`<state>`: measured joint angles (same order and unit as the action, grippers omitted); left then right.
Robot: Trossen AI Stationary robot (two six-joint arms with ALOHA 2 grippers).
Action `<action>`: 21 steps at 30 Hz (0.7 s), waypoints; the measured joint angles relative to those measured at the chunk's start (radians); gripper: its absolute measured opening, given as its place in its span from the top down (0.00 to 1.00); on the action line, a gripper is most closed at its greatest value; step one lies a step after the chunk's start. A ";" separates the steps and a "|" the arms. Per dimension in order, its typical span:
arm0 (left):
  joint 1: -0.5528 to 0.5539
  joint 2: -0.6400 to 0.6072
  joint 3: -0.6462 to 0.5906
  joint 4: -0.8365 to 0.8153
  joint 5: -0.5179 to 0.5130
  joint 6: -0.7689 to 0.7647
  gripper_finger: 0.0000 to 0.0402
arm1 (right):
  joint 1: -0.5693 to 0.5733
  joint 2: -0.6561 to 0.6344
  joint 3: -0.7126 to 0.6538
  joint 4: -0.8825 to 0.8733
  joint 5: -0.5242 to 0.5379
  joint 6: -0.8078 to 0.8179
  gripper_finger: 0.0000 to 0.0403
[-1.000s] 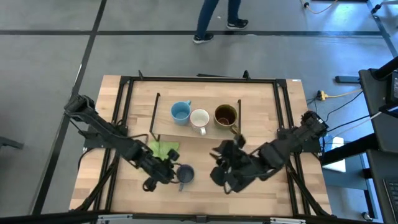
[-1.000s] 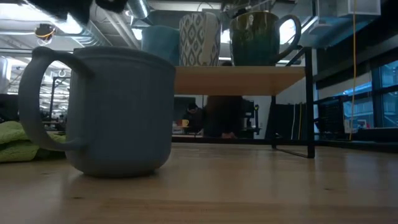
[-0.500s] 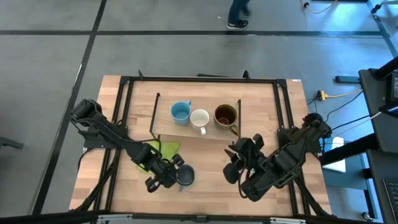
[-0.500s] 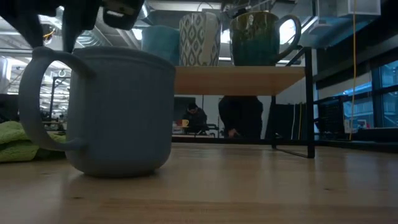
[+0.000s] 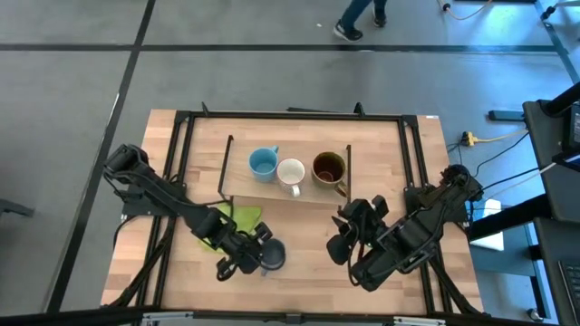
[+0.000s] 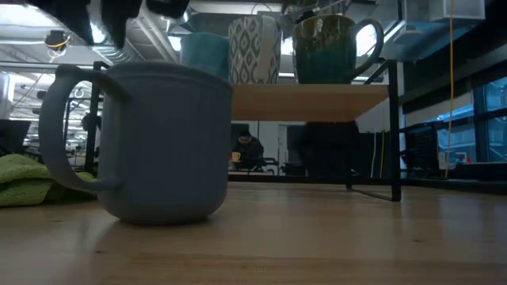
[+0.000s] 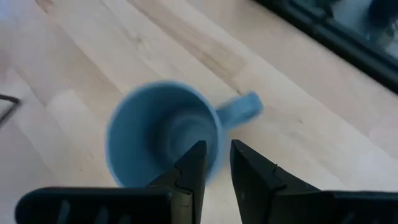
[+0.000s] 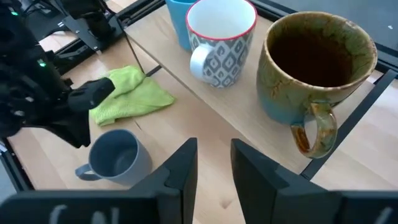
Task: Stack small to large cups/mugs on shelf
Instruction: Put the gray mug on the shelf
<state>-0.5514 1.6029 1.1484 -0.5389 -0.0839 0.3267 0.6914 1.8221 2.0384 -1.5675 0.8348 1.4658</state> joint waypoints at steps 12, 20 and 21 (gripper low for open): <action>0.011 0.048 -0.001 0.011 0.025 0.034 0.83 | 0.000 0.000 0.000 -0.002 -0.020 0.001 0.76; 0.033 0.048 0.015 0.014 -0.038 0.053 0.83 | 0.000 0.000 0.000 -0.003 -0.027 0.019 0.76; 0.032 0.048 0.022 0.025 -0.035 0.061 0.83 | 0.000 0.000 0.000 -0.003 -0.027 0.023 0.76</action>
<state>-0.5190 1.6508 1.1704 -0.5143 -0.1193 0.3878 0.6914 1.8221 2.0380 -1.5704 0.8074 1.4884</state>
